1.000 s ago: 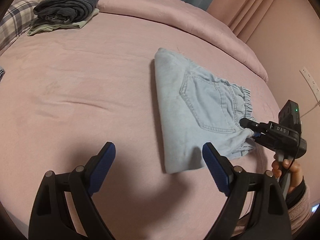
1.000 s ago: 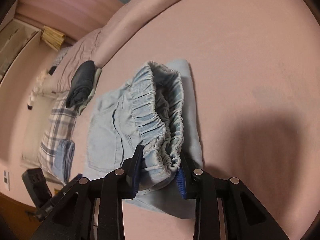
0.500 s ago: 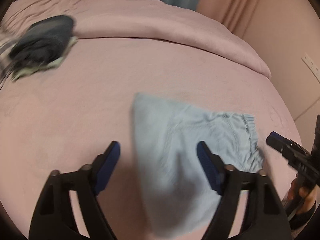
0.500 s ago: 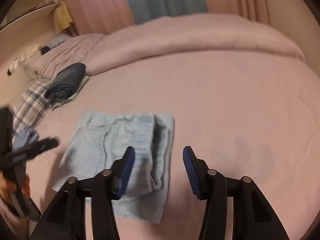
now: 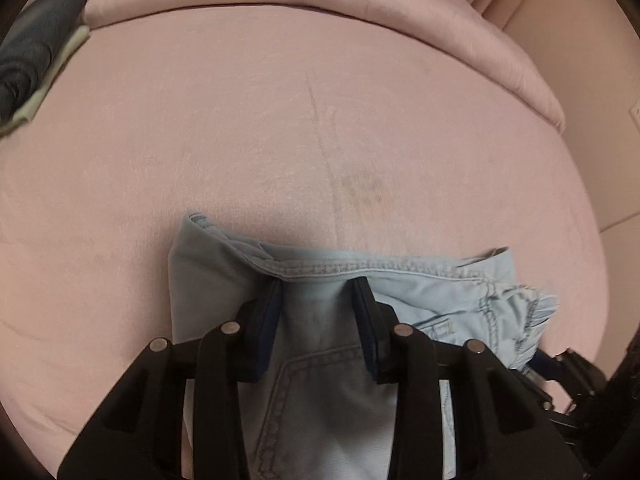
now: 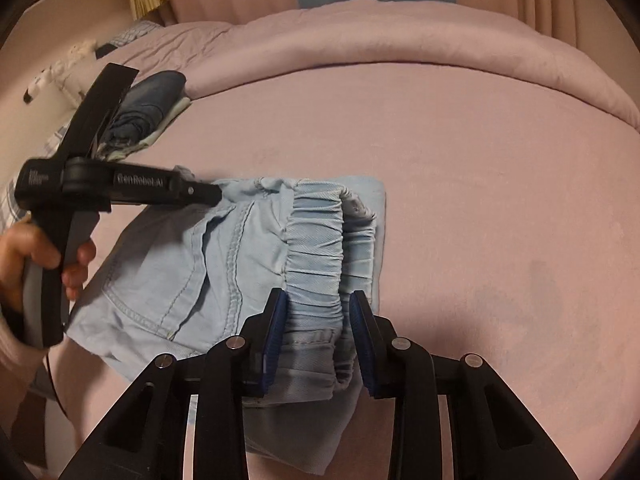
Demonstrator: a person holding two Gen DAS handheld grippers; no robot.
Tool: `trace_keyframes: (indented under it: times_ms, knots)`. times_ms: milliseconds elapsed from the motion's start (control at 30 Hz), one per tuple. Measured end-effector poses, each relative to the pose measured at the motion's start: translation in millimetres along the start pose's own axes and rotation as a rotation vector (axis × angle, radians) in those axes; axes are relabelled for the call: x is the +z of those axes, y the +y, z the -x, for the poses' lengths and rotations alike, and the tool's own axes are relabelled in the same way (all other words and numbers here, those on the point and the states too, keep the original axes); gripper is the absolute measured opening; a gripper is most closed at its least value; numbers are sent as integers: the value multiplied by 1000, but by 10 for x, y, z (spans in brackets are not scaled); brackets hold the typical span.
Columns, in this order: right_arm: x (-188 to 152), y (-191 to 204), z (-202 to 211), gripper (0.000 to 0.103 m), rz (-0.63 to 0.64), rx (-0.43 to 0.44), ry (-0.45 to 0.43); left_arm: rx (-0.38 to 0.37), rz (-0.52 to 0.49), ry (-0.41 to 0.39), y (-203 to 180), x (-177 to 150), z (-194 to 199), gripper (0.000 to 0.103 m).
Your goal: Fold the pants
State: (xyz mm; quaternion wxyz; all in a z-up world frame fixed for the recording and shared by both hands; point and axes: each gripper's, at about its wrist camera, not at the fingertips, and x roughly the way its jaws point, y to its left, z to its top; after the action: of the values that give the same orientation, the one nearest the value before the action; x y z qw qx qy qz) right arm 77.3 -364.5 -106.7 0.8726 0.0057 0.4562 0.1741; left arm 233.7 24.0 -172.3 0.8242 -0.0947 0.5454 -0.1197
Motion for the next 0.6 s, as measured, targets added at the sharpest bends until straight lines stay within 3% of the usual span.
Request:
trace_keyframes:
  times_ms: [100,233,333,467,600]
  knots:
    - [20,-47,176,34,-29,19,-14,-26,14,-40,69,-128,206,36]
    - [51,35,479,34,6,-7,-119,-57,-19,-96,143,-488,545,36]
    - [118,162,521,35,47,23,-163,-80,-39,-111,170,-808,700,34]
    - [183,391,343,34,137,17,-132,-93,-28,-130,192,-1154,737,33]
    - [128,289,-63,34,127,-62,4,-136,7,-115,242,-1416,616,20]
